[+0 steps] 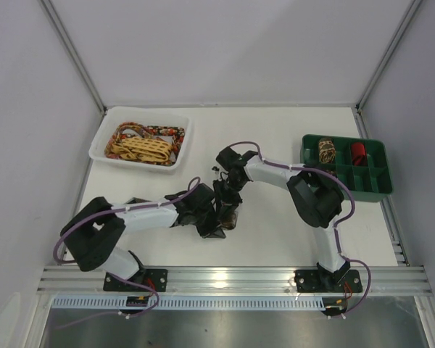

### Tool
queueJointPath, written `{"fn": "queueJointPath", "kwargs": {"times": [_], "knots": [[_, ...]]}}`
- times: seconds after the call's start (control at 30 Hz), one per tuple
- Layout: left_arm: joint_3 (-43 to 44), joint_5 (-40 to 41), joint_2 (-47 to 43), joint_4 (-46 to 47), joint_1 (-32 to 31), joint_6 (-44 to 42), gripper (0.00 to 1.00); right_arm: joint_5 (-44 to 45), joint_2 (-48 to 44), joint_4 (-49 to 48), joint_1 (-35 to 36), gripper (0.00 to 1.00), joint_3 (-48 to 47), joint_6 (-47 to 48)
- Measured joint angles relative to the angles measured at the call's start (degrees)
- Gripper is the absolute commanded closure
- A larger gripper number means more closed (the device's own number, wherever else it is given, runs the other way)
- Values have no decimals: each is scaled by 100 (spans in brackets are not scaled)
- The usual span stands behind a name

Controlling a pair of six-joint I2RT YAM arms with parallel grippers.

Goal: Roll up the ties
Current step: Roll the tie

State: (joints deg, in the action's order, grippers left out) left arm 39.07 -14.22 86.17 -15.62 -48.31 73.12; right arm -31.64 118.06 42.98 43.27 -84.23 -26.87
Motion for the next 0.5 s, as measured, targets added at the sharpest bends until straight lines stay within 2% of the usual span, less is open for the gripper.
{"fn": "queueJointPath", "kwargs": {"times": [0.3, 0.5], "knots": [[-157, 81, -2201, -754, 129, -1272, 99, -31, -31, 44, -35, 68, -131, -140], [98, 214, -2509, -1134, 789, -2326, 100, -52, -155, -4, -66, 66, -144, -407]]}}
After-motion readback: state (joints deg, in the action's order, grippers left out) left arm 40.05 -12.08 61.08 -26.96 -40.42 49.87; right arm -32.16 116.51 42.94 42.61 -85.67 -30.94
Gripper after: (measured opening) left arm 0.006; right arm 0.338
